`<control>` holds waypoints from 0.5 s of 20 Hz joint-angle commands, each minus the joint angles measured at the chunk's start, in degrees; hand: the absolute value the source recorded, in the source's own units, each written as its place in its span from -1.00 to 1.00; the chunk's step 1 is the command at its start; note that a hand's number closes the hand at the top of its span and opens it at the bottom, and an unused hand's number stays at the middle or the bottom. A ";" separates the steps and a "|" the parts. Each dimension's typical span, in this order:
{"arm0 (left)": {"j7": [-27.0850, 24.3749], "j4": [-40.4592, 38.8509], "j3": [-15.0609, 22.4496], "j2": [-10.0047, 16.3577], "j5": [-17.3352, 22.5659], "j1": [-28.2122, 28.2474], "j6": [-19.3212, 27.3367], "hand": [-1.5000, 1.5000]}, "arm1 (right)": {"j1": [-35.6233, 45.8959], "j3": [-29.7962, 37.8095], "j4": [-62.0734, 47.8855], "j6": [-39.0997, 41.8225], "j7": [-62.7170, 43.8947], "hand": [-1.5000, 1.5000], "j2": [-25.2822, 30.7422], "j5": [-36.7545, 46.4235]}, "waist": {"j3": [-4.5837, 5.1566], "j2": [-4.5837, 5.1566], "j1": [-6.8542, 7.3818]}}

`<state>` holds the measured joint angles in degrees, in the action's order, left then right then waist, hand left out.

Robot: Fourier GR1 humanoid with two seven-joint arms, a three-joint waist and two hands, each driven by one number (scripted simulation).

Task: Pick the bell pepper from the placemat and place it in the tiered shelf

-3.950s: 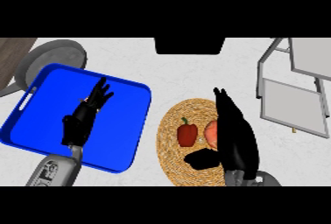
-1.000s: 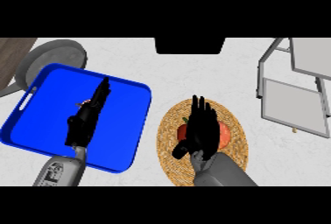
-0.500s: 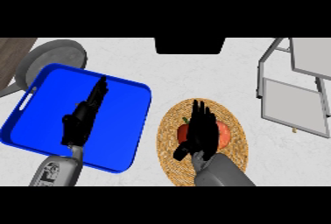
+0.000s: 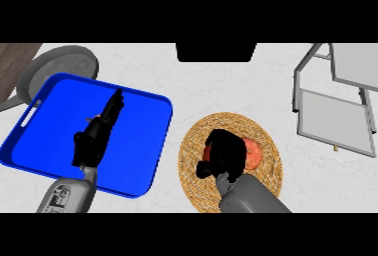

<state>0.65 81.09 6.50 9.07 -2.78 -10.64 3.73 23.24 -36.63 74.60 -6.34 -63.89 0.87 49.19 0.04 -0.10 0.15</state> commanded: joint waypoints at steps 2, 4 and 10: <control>-0.72 -0.50 0.55 -2.12 -2.53 -0.21 1.46 0.00 | -0.95 -3.24 0.25 -1.71 -6.69 1.00 -0.82 2.24 | -0.04 0.08 -0.02; -3.51 -0.20 -0.79 0.04 -0.88 3.02 -1.78 0.00 | -5.03 -2.07 3.09 -1.32 -3.92 1.00 -0.83 5.03 | -0.03 0.04 -0.17; 2.28 1.90 -1.65 -1.11 -1.27 -0.41 -0.88 0.00 | -6.90 3.42 14.18 3.72 -1.76 1.00 1.79 4.04 | -0.03 -0.05 -0.55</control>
<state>1.09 82.52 5.39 8.48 -4.04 -9.84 2.86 20.02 -34.18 79.84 -6.10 -61.50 1.29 52.81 0.01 -0.08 -0.05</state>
